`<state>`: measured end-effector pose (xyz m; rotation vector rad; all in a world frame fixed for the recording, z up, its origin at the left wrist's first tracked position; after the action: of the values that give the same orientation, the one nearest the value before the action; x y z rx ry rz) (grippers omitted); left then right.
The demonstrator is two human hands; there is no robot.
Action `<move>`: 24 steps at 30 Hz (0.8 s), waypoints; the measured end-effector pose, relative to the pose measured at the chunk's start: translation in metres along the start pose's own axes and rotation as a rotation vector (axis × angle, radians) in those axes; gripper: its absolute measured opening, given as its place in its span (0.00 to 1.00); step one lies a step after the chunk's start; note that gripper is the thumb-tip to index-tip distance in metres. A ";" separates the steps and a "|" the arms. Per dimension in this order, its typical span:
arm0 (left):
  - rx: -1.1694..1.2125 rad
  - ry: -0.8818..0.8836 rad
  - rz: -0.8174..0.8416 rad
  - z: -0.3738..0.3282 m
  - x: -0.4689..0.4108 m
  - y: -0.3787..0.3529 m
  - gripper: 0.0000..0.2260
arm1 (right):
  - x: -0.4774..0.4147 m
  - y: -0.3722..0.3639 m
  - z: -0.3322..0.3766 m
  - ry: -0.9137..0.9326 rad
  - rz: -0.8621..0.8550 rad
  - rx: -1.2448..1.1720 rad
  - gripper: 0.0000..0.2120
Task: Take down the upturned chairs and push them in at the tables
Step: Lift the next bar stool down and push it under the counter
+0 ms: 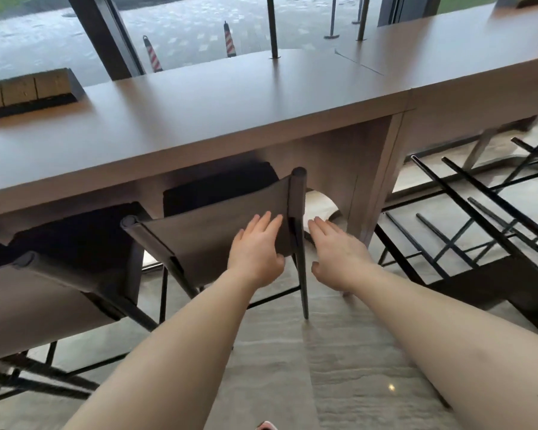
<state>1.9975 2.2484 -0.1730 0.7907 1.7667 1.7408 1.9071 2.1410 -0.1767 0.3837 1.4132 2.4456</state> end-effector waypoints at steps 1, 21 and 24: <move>0.004 -0.025 0.024 -0.019 0.008 -0.005 0.34 | 0.015 0.005 -0.014 -0.026 0.011 0.001 0.35; -0.139 -0.620 0.289 -0.400 0.115 -0.068 0.30 | 0.305 0.069 -0.287 -0.574 0.052 -0.090 0.24; -0.159 -0.651 0.306 -0.428 0.112 -0.081 0.30 | 0.316 0.068 -0.310 -0.620 0.063 -0.105 0.23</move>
<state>1.6066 2.0352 -0.2391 1.4169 1.1007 1.5277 1.4930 1.9814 -0.2412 1.0600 1.0093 2.1475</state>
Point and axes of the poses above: each hand's wrist, its own x-axis away from the middle knuckle, its own y-axis out of the back of the hand, z = x × y, the point moved 7 cm from there along -x, towards the middle knuckle, and after that the axes turned 15 degrees about -x, right-handed, at the moved point
